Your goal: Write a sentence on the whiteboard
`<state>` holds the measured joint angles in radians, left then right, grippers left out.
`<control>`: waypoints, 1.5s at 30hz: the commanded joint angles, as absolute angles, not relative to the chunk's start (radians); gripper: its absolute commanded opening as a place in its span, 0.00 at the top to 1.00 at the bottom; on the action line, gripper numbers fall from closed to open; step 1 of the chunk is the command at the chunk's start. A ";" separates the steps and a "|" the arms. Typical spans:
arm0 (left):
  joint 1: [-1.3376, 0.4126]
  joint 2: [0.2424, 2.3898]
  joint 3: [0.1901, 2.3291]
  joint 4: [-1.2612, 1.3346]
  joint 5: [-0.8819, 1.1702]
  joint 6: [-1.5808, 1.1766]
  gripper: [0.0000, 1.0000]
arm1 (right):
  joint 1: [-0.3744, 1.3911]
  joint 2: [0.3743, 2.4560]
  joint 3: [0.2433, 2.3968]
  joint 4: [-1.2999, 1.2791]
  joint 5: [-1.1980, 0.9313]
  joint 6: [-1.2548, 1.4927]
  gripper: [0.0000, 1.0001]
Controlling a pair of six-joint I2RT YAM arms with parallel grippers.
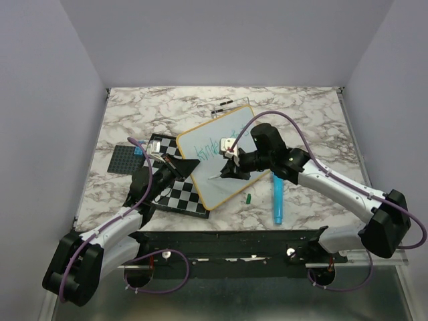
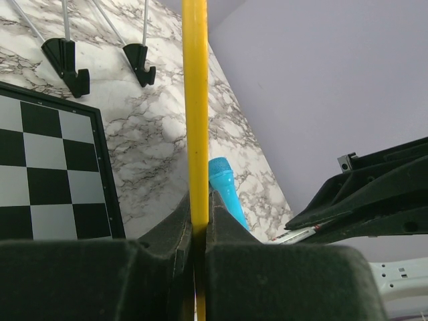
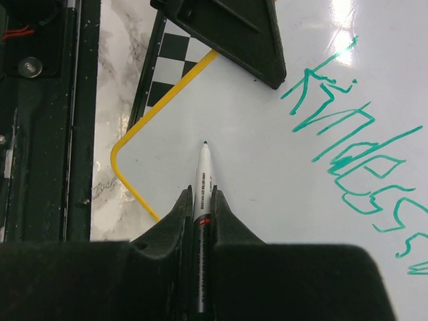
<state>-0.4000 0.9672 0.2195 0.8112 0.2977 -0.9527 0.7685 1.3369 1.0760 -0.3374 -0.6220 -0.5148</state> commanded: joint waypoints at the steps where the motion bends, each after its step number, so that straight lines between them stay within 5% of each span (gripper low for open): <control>1: -0.405 0.945 0.235 0.954 0.267 -0.992 1.00 | 0.795 1.364 1.100 -0.281 -0.542 -0.496 0.99; 45: -0.408 0.956 0.221 0.977 0.267 -0.992 1.00 | 0.799 1.368 1.091 -0.376 -0.540 -0.499 0.99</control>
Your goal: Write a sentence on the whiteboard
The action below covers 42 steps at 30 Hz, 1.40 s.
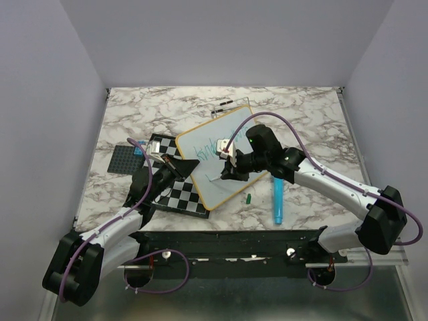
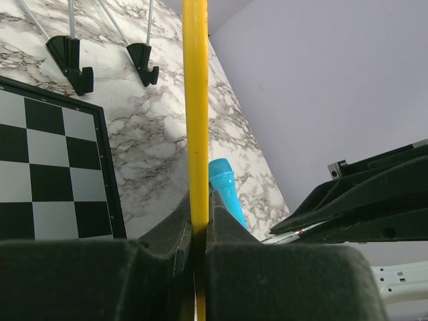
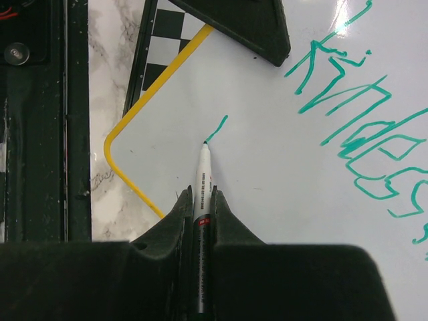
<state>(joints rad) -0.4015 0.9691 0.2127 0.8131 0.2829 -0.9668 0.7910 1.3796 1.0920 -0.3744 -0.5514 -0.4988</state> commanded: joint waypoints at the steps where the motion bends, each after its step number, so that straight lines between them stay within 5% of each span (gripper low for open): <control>1: -0.408 0.956 0.221 0.977 0.268 -0.992 1.00 | 0.798 1.368 1.092 -0.368 -0.523 -0.491 0.99; 19: -0.408 0.956 0.219 0.982 0.275 -0.994 1.00 | 0.772 1.378 1.132 -0.270 -0.379 -0.394 0.99; 42: -0.408 0.962 0.227 0.980 0.275 -0.989 1.00 | 0.767 1.364 1.083 -0.434 -0.531 -0.511 0.99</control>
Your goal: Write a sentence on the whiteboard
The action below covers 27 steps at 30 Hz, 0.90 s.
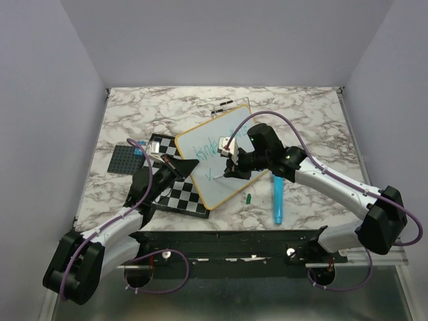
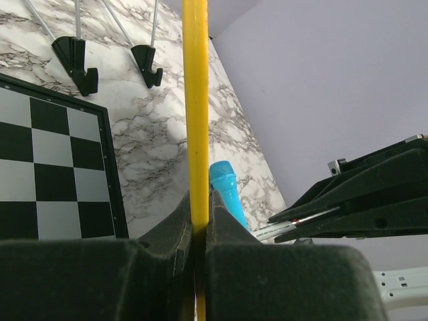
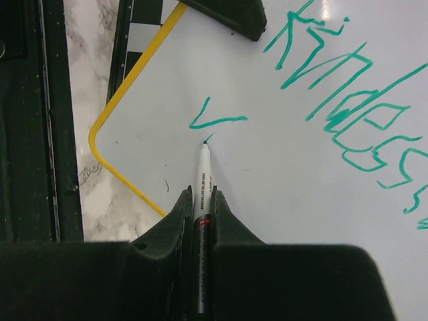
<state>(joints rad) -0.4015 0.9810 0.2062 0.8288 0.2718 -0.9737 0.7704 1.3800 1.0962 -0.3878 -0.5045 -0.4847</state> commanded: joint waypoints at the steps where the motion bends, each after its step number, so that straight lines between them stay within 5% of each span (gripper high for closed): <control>1: -0.408 0.963 0.226 0.982 0.276 -0.989 1.00 | 0.767 1.367 1.085 -0.434 -0.519 -0.511 0.99; 27: -0.408 0.962 0.216 0.989 0.281 -0.991 1.00 | 0.700 1.361 1.129 -0.293 -0.454 -0.384 0.99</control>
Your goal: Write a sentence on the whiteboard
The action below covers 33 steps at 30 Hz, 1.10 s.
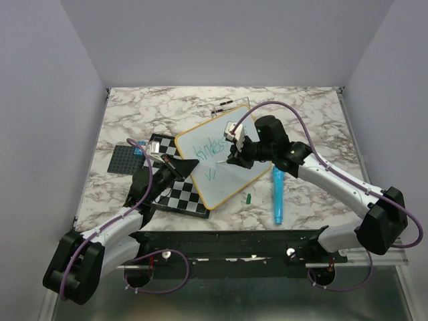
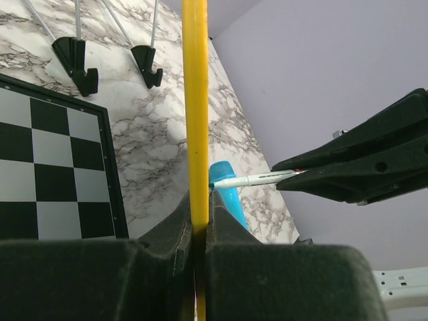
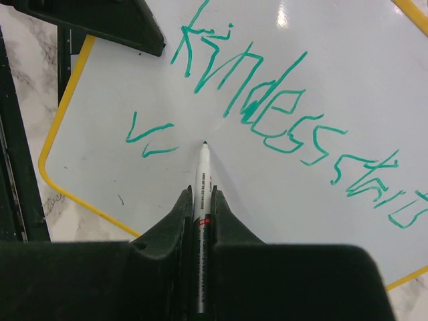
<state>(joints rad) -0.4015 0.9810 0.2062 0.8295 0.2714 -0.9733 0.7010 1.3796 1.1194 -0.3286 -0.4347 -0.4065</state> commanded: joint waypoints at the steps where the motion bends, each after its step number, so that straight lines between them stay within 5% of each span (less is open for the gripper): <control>1: -0.408 0.963 0.216 0.992 0.281 -0.994 1.00 | 0.699 1.371 1.129 -0.293 -0.456 -0.382 0.99; 33: -0.408 0.959 0.216 0.991 0.282 -0.996 1.00 | 0.701 1.405 1.111 -0.353 -0.531 -0.391 0.99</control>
